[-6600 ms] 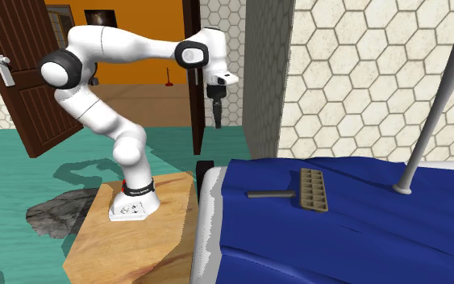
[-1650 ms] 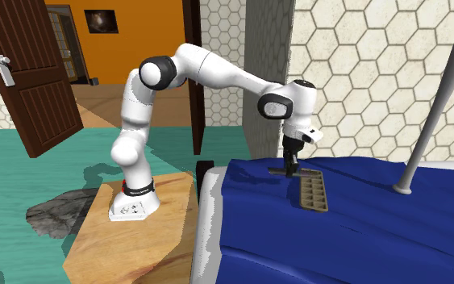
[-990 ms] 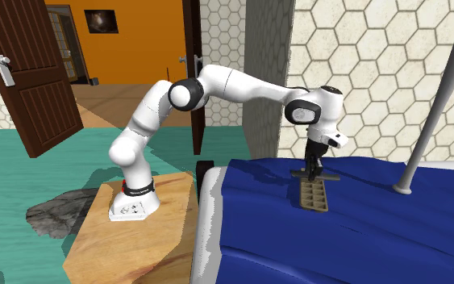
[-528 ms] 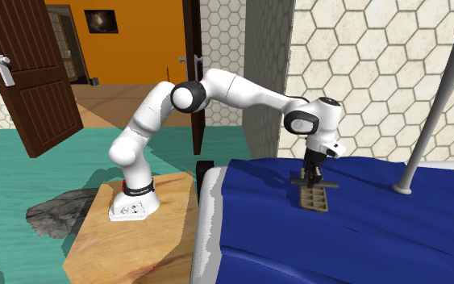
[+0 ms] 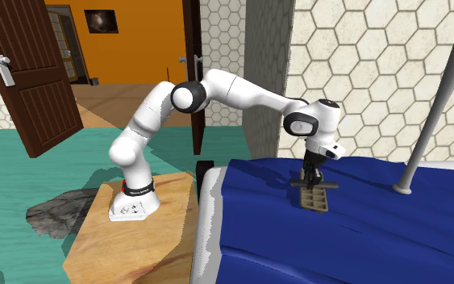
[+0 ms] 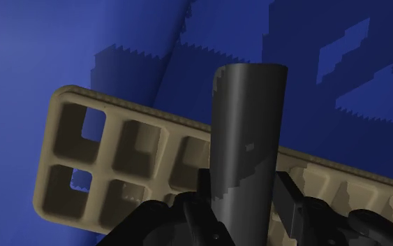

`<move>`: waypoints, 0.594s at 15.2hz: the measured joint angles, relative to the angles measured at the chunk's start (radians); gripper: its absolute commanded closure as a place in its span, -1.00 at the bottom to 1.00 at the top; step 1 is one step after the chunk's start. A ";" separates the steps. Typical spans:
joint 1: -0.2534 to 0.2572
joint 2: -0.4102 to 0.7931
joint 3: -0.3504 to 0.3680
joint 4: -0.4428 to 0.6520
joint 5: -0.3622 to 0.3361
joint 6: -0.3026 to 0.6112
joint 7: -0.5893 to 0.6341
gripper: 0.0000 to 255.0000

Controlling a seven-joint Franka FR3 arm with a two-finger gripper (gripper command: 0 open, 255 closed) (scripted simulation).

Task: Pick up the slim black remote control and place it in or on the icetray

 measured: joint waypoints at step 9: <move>-0.007 -0.012 -0.005 0.055 -0.008 -0.066 0.010 -1.00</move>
